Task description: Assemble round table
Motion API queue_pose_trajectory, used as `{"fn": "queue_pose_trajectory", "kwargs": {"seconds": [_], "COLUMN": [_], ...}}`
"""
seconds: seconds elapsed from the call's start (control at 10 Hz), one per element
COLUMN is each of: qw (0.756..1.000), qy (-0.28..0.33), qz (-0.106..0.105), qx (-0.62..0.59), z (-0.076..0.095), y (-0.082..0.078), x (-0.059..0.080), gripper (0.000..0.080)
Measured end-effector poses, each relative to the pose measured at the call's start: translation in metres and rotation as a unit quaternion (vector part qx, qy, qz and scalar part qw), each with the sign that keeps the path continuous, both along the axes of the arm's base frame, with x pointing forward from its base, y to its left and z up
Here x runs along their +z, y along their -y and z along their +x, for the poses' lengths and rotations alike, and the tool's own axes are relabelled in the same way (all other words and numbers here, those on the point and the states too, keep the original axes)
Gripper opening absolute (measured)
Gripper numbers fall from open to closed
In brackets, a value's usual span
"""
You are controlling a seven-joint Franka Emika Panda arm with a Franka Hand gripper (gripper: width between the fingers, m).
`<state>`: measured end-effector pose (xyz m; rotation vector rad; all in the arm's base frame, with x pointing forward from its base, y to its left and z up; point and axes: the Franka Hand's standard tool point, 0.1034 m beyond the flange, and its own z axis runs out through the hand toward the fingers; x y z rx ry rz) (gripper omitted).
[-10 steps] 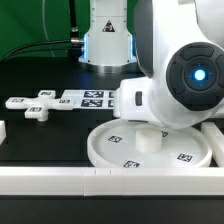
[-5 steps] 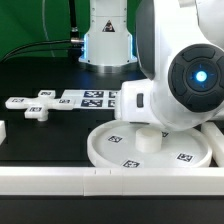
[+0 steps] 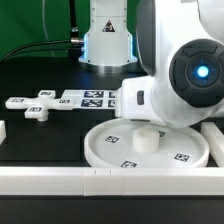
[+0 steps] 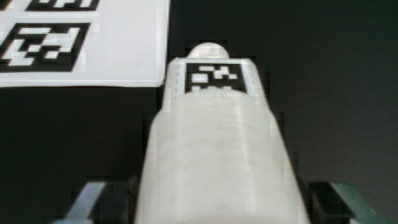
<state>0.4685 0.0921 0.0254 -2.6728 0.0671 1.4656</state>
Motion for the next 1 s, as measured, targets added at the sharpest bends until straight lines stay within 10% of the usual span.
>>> {"fn": "queue_pose_trajectory", "kwargs": {"seconds": [0.3, 0.7, 1.0], "qw": [0.999, 0.995, 0.98], "qy": [0.019, 0.085, 0.187], "qz": [0.036, 0.041, 0.053], "qx": [0.037, 0.036, 0.043], "z": [0.021, 0.037, 0.058], "y": [0.009, 0.007, 0.019], "x": [0.046, 0.037, 0.068], "gripper": [0.0409, 0.0409, 0.0409]}}
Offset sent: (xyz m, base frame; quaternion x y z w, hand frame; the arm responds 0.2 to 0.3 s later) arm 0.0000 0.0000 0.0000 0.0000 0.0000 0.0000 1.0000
